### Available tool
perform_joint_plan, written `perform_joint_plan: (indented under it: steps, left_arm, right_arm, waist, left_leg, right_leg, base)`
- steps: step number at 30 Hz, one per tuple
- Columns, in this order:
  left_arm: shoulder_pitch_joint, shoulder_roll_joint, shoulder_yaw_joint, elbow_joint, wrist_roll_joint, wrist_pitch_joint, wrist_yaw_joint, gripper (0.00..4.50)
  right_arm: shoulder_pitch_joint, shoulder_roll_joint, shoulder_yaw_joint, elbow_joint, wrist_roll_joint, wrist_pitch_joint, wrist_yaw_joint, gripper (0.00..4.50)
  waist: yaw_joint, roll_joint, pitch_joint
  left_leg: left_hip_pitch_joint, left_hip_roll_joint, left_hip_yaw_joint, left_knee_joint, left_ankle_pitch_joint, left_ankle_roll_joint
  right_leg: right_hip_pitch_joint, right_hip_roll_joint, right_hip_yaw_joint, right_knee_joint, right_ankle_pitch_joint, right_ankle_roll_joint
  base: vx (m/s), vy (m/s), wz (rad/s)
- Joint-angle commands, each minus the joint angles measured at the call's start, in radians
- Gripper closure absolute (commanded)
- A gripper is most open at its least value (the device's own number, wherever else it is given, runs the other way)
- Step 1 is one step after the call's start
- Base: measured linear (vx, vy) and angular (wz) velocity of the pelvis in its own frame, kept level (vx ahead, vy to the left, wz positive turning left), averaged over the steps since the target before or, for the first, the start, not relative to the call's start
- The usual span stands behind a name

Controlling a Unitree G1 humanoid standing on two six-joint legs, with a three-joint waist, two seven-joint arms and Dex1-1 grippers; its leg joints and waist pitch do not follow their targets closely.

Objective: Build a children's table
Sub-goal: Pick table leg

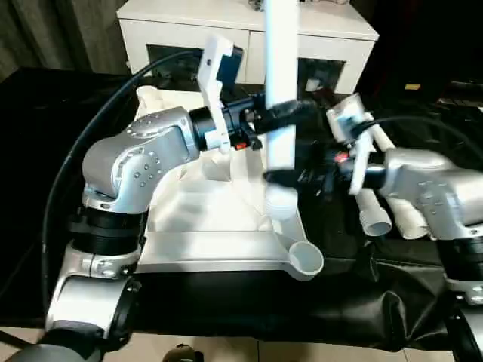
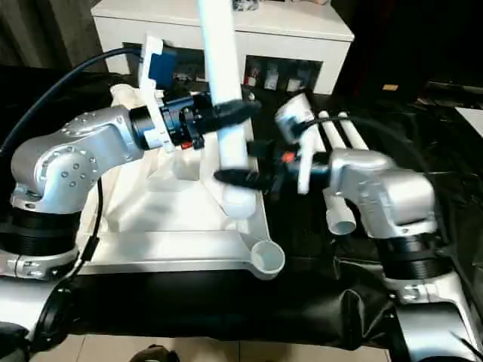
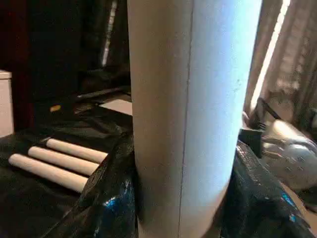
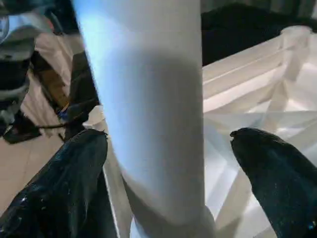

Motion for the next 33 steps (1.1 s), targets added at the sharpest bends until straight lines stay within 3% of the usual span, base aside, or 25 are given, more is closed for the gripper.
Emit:
perform_joint_plan:
  steps: [1,10,11,25,33]
  left_arm:
    - [-0.030,0.008,-0.029,-0.008,0.022,-0.024,-0.044,2.68]
    - [-0.040,0.020,-0.056,0.010,0.029,-0.049,-0.094,2.68]
    - [-0.041,0.020,-0.058,0.011,0.030,-0.050,-0.098,2.68]
    - [-0.047,0.030,-0.072,0.035,0.056,-0.073,-0.134,2.68]
    - [-0.056,0.030,-0.067,0.056,0.075,-0.072,-0.113,2.68]
  right_arm:
    - [-0.023,-0.011,0.020,0.004,-0.012,-0.018,0.027,0.29]
    - [-0.021,-0.019,0.064,0.010,-0.037,-0.036,0.066,0.83]
    - [-0.020,-0.019,0.068,0.009,-0.039,-0.038,0.068,1.07]
    - [-0.006,-0.011,0.079,-0.005,-0.052,-0.045,0.087,2.34]
    - [0.014,0.007,0.064,-0.019,-0.043,-0.042,0.059,2.51]
  waist:
    - [0.001,-0.001,-0.077]
    - [0.000,0.000,-0.078]
    - [0.000,0.000,-0.078]
    - [0.001,0.005,-0.079]
    - [0.002,0.009,-0.079]
  left_leg:
    - [0.040,0.059,-0.024,-0.076,-0.095,-0.018]
    - [0.040,0.059,-0.024,-0.075,-0.101,-0.021]
    - [0.039,0.059,-0.025,-0.076,-0.101,-0.022]
    - [0.041,0.059,-0.025,-0.074,-0.111,-0.023]
    - [0.042,0.059,-0.026,-0.076,-0.134,-0.035]
  right_leg:
    - [0.037,-0.071,0.039,-0.056,0.008,-0.273]
    - [0.038,-0.070,0.038,-0.053,0.026,-0.284]
    - [0.039,-0.070,0.038,-0.053,0.026,-0.285]
    - [0.039,-0.070,0.039,-0.052,0.036,-0.292]
    - [0.039,-0.070,0.038,-0.053,0.022,-0.292]
  base:
    - [0.000,0.000,0.00]
    - [0.000,0.000,0.00]
    - [0.000,0.000,0.00]
    - [0.000,0.000,0.00]
    - [0.000,0.000,0.00]
